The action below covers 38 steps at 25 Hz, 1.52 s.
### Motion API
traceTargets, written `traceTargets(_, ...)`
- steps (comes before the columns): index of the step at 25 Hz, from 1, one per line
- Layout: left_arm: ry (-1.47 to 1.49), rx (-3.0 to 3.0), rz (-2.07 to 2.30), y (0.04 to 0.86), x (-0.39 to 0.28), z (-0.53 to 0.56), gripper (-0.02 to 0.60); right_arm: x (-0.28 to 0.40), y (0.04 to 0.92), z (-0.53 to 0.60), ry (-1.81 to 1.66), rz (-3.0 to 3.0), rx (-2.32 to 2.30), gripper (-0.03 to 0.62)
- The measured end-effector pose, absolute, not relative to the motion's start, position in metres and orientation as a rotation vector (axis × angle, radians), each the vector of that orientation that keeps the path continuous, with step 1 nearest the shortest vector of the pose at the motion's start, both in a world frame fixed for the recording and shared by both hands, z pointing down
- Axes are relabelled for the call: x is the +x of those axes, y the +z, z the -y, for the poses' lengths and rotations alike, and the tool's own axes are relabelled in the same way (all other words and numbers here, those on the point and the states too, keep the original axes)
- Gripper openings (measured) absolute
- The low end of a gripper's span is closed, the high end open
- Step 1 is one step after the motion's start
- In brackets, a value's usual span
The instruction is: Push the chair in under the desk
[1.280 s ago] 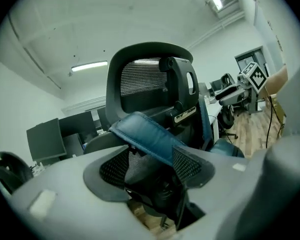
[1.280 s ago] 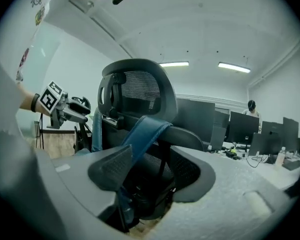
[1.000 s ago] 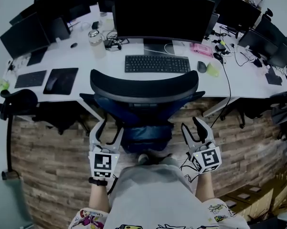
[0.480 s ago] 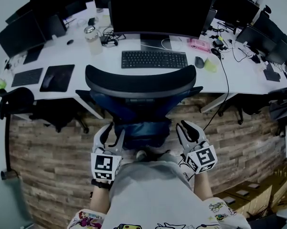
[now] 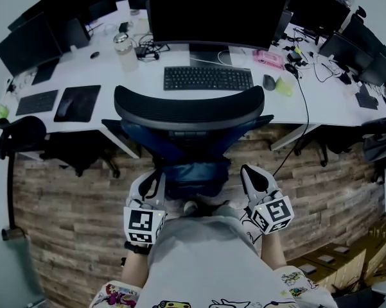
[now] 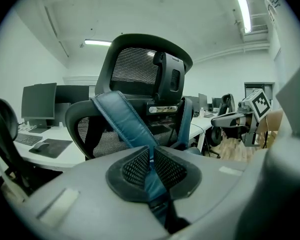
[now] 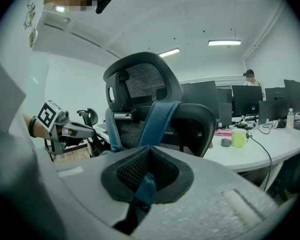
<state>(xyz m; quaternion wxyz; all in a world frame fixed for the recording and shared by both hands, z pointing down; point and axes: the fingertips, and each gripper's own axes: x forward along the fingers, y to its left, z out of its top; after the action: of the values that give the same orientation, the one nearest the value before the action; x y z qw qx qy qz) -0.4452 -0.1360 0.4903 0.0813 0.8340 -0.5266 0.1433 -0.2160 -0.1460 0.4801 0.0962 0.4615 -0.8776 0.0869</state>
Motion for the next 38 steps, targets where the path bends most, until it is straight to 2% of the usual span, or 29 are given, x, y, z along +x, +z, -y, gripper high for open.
traceTargets(3,0.415,2.481,1.578,0.49,-0.446,0.136,0.011,-0.215,0.481,0.146,0.255,2.597,1.373,0.002)
traceTargets(38,0.368,2.513,1.62,0.471,-0.444,0.137,0.011,-0.223,0.467,0.148,0.213,2.666,1.328,0.002)
